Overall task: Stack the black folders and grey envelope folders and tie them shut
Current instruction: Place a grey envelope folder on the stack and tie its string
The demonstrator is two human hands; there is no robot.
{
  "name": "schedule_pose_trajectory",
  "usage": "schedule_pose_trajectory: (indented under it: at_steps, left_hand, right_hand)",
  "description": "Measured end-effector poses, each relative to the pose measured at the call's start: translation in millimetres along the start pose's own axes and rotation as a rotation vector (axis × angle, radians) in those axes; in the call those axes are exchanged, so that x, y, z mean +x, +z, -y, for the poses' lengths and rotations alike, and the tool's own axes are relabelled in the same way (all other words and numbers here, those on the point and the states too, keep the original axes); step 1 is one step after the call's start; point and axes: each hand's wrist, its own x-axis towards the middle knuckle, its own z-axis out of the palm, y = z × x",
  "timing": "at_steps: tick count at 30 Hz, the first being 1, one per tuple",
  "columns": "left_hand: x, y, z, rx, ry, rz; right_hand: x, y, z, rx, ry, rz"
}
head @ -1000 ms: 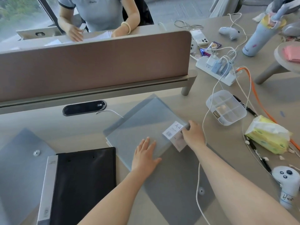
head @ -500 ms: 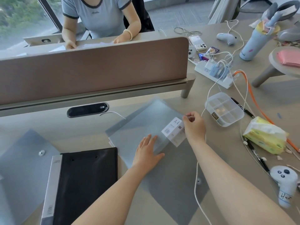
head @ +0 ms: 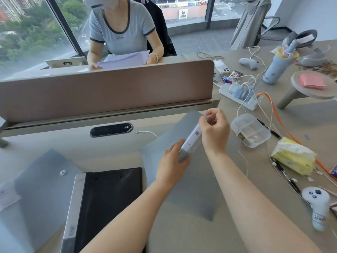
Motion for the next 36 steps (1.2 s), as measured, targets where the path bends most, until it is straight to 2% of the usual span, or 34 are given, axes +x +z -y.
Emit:
schedule_pose_trajectory:
  at_steps: [8,14,18,24,29,36]
  left_hand:
    - [-13,-48,-18,-0.188,0.014,-0.195]
    - [-22,-106,-17,-0.371,-0.042,-0.288]
    - [-32,-151,-8,-0.487,-0.017,-0.318]
    - [-50,-204,20,-0.674,-0.079,-0.352]
    - [-67,-234,66,-0.763,-0.207,-0.378]
    - [-94,-237,132,-0.816,-0.401,-0.381]
  right_hand:
    - [-25,21,59,0.065,-0.256,0.074]
    - [-51,45,72,0.075,-0.283,0.113]
    - [-63,58,59,0.009,-0.164,0.085]
    - [-85,70,31,-0.106,0.041,0.127]
    - [-115,82,12,-0.026,0.231,0.258]
    - [-161,93,-25,0.042,0.34,0.414]
